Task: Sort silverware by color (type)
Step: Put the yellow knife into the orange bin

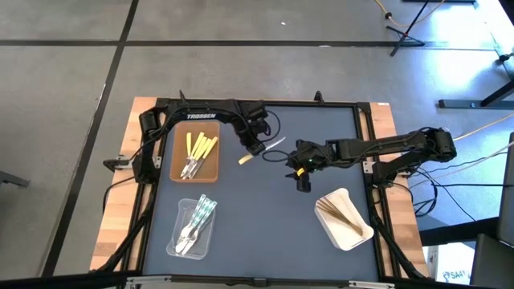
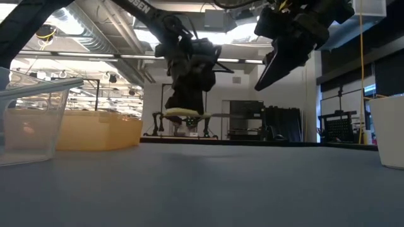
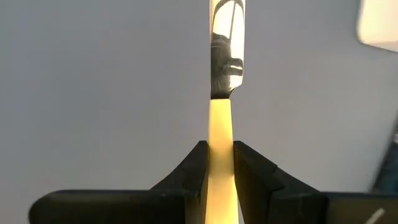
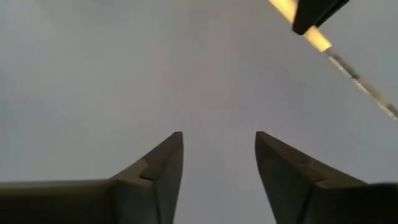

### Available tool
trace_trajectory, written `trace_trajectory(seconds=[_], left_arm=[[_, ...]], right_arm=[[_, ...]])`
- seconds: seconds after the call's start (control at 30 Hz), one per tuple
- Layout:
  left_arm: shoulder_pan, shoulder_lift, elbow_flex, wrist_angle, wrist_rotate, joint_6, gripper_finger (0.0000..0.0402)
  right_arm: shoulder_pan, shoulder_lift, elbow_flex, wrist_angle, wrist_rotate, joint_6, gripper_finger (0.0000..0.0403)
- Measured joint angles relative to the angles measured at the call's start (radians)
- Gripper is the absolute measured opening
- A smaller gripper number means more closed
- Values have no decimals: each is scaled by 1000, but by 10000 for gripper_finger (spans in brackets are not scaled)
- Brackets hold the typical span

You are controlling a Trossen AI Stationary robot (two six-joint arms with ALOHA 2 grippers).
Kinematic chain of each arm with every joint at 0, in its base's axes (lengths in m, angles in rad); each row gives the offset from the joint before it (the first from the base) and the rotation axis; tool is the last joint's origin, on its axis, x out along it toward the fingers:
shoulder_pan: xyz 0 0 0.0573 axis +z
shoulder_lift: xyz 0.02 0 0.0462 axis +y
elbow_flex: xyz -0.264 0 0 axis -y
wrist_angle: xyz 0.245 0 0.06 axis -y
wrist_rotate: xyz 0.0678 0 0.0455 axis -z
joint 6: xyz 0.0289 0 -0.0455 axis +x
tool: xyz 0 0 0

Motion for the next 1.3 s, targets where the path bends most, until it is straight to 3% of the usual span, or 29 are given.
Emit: trace_trajectory(seconds=[0.27, 0.57, 1.0, 1.07, 1.3], left_arm=[[-18, 0, 1, 0, 138, -85, 53], [-62, -2, 1, 8, 329, -138, 54], [-90, -2, 2, 156, 414, -249, 54], [-90, -2, 2, 180, 416, -269, 54], [-94, -3, 2, 214, 417, -311, 54]], right_arm=[[0, 0, 0, 127, -2, -71, 240], [2, 0, 0, 225, -3, -268, 237], [24, 0, 0, 226, -100, -328, 236], [47, 0, 0, 230, -72, -365, 236], [108, 0, 0, 236, 177, -456, 236]])
